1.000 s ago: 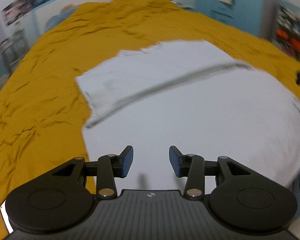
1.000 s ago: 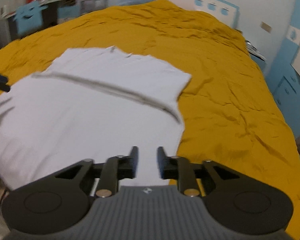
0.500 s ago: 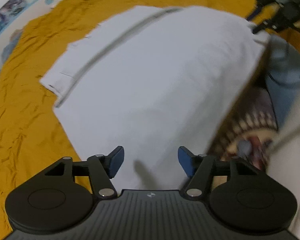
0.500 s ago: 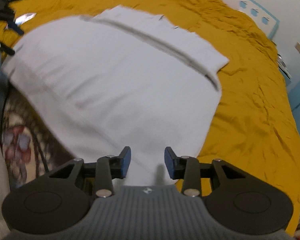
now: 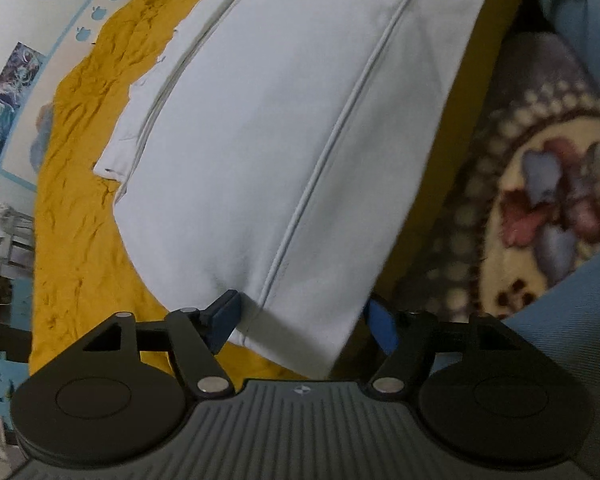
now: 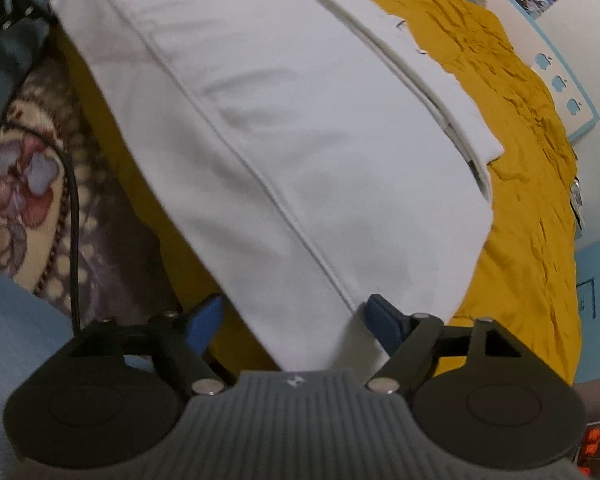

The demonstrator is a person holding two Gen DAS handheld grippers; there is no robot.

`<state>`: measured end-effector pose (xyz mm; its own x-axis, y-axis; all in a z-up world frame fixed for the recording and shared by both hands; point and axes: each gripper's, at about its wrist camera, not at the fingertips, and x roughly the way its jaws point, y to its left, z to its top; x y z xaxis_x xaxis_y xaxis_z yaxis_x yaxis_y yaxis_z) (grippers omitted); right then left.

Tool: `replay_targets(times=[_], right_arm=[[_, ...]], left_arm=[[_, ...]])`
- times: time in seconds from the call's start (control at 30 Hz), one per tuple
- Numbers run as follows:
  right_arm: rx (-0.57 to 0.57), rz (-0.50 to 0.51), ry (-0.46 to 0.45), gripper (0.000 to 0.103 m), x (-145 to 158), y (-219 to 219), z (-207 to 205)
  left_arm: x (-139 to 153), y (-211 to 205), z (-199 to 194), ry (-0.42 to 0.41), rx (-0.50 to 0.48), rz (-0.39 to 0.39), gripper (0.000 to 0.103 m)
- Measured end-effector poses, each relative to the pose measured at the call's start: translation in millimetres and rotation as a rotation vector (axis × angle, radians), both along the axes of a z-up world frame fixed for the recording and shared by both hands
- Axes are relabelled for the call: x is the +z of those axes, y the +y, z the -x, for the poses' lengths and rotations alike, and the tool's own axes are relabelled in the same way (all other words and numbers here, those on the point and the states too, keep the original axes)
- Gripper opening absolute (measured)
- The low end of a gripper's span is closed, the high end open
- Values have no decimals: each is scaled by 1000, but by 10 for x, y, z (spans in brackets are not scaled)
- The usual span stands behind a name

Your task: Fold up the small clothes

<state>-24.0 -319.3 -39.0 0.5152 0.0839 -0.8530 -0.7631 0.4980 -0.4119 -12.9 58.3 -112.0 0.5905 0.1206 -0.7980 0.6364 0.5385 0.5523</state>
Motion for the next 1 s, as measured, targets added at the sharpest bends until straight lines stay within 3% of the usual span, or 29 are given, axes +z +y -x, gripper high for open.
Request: replay_targets(times=[0.13, 0.23, 0.27, 0.33, 0.43, 0.57, 0.63, 0.67, 0.77, 1.0], right_arm=[[36, 52, -19, 82, -150, 30, 17], [80, 130, -56, 82, -311, 59, 50], [94, 151, -67, 82, -352, 67, 67], [109, 176, -86, 81, -394, 73, 96], [86, 152, -105, 65, -330, 26, 84], [47, 107, -98, 42, -136, -43, 37], [37, 87, -87, 25, -47, -52, 49], [37, 72, -69, 3, 5, -60, 61], [24, 39, -78, 0, 173, -89, 96], [-42, -76, -210, 0, 750, -184, 69]], left_arm=[[-171, -46, -10, -26, -20, -46, 91], [-267, -80, 26, -58, -38, -88, 91], [-284, -78, 41, -68, -43, -95, 90], [-280, -81, 67, -77, -46, -101, 78], [-151, -93, 37, -85, 2, -77, 54], [168, 16, -92, -47, 116, 67, 29], [285, 38, -81, -50, 134, 98, 16], [335, 37, -60, -60, 134, 102, 14], [509, 41, -20, -91, 151, 134, 9], [958, 89, -121, -193, 222, 241, 9]])
